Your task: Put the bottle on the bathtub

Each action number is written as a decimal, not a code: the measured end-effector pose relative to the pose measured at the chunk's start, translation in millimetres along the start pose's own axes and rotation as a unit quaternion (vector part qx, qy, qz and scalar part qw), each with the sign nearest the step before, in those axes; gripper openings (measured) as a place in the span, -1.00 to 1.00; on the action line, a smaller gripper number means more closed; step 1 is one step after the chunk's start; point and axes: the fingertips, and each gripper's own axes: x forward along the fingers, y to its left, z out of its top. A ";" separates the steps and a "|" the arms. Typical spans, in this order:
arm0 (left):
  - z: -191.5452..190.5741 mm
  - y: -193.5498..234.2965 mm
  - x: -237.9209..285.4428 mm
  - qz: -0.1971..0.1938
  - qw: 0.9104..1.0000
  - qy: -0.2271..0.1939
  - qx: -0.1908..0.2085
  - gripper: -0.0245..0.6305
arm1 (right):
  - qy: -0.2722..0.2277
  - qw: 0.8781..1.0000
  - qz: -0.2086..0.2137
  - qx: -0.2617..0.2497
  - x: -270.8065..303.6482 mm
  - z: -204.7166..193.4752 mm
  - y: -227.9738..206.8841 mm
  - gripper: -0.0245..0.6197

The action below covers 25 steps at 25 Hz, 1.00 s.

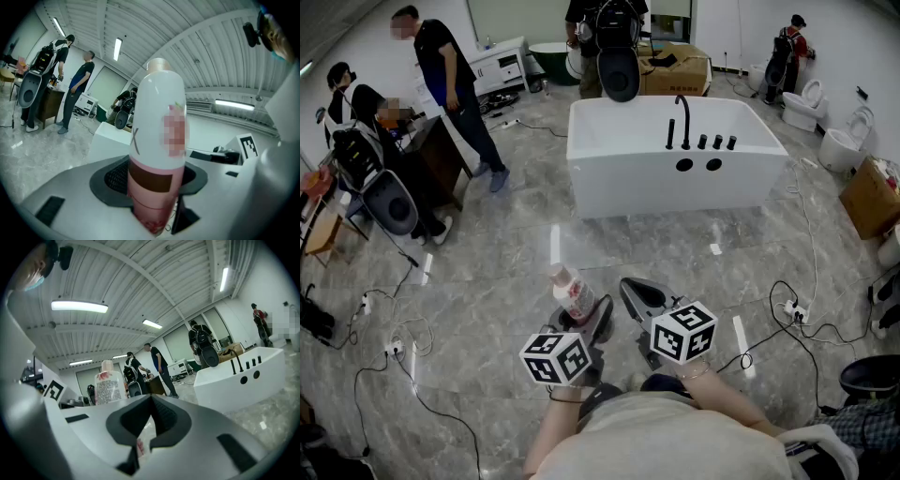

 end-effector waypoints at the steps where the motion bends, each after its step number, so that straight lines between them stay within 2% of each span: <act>1: 1.0 1.3 1.8 -0.001 1.000 -0.001 0.002 -0.19 | -0.004 1.000 0.002 0.005 0.5 2.1 -0.5 -0.94; 9: 8.1 -5.7 22.3 -0.008 1.000 -0.008 0.012 -0.19 | -0.006 1.000 0.004 0.004 -1.3 12.4 -16.4 -0.94; 16: 13.2 -8.3 40.0 -0.011 0.999 -0.012 0.032 -0.19 | -0.009 1.000 -0.014 -0.023 0.2 17.2 -38.5 -0.93; 21: 12.9 -3.7 56.7 -0.002 0.999 -0.023 0.030 -0.19 | -0.004 1.000 -0.004 0.017 0.0 11.3 -65.9 -0.93; 25: 0.6 -3.4 67.7 0.004 1.000 -0.016 0.018 -0.19 | 0.004 0.999 -0.005 0.035 -1.8 5.4 -84.1 -0.93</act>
